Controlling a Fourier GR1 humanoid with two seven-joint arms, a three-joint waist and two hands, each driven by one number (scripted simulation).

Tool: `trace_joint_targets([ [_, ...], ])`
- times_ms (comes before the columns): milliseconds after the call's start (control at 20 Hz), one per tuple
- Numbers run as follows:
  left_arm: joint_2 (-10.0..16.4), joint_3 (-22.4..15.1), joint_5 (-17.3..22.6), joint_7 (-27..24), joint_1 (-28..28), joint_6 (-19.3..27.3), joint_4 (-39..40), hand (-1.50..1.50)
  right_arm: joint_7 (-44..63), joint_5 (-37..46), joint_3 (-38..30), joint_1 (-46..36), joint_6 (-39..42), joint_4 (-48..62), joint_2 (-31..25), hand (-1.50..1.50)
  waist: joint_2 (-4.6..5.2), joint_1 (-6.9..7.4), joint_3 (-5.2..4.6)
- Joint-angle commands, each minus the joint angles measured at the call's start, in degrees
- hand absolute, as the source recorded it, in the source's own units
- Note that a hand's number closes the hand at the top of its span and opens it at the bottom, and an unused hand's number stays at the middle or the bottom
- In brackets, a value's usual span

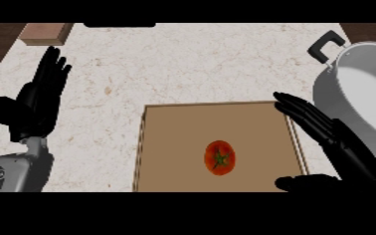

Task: Pick the tomato from the tray and place it in the pot

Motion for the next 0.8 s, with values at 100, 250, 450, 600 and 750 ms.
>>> trace_joint_targets([
  [100, 0.5, -0.02, -0.33, 2.07, -2.4, -0.15, 0.26, 0.0, 20.11, 8.67, 7.9, -3.55, 9.84, -8.32, -4.64, -1.5, 0.14, 0.1, 0.0],
  [250, -0.42, -0.57, -0.91, 1.53, 1.19, 0.45, -2.65, 0.0, 29.77, 11.61, 13.26, -6.76, 14.93, -10.02, -2.29, -1.5, 0.09, 0.96, 0.05],
  [450, -1.83, -1.04, -1.57, 1.07, 0.09, 0.62, -2.04, 0.0, 36.36, 14.33, 18.26, -11.42, 19.51, -5.16, 4.45, -1.5, 0.3, 0.84, 0.16],
  [600, 0.92, 2.32, 0.28, 1.83, 0.03, -2.33, -1.5, 0.0, 44.61, 16.75, 22.03, -11.12, 21.72, -9.41, 10.56, -1.5, 0.24, 0.55, 0.17],
  [750, -0.9, 1.17, -1.94, 2.77, -0.03, -1.08, -3.69, 0.0, 41.67, 21.21, 22.78, -9.58, 20.17, -5.29, 14.63, -1.5, 0.27, 0.4, 0.21],
])
